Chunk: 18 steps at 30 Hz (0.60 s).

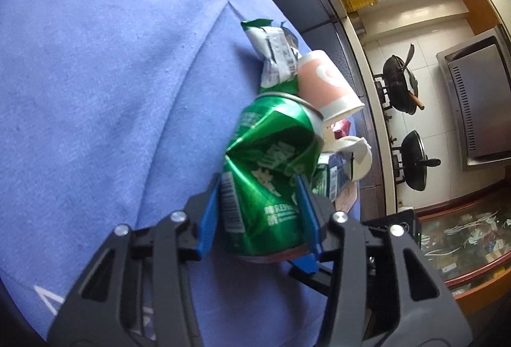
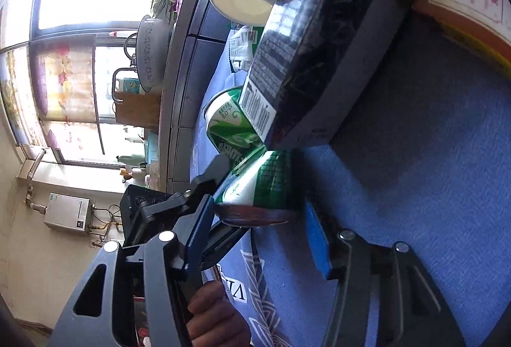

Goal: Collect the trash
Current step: 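Grasp the green crushed can with the left tool while the right tool approaches the dark carton, then lift the green can with the left tool while the right tool grasps the dark drink carton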

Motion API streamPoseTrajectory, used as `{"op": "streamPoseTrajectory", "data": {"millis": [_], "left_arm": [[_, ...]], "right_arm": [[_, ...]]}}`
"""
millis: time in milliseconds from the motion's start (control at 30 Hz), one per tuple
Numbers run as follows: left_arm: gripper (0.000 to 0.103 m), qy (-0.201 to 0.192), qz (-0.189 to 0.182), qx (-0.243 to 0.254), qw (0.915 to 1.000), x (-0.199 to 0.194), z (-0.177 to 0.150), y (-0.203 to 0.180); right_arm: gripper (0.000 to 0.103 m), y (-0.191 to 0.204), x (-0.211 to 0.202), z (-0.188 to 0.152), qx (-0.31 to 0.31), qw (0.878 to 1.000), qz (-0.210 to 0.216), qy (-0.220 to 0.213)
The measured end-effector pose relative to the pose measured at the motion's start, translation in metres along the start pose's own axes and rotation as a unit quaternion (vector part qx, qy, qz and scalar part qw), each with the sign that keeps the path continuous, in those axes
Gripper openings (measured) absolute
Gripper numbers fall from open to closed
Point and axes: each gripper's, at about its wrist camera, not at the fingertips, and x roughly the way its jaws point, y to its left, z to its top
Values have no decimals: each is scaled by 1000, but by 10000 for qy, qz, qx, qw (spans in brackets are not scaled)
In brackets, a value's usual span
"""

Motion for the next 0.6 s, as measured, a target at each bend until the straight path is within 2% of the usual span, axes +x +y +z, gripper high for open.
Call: {"op": "streamPoseTrajectory", "data": {"millis": [100,267,333,467,533,600], "left_arm": [[36,-19,-118,-42,9999,-3,-5,2],[33,-145,47,121,9998,-23,-17,1],[33,-228,90,162,9996,-35,-22,5],[32,-373,74,91,9992,-54,-30,17],[32,-400,51,81,9992,-59,-33,19],[31,-400,53,128,9991,-60,-35,18]], "right_arm": [[55,-5,-9,-7,62,10000,36,45],[56,-11,-36,-21,-76,9997,-201,-92],[59,-15,-53,-23,-93,9988,-368,-294],[74,-15,-83,-12,82,9953,-418,-870],[76,-13,-87,-1,338,9945,-267,-952],[77,-7,-82,9,422,9936,-336,-992]]}}
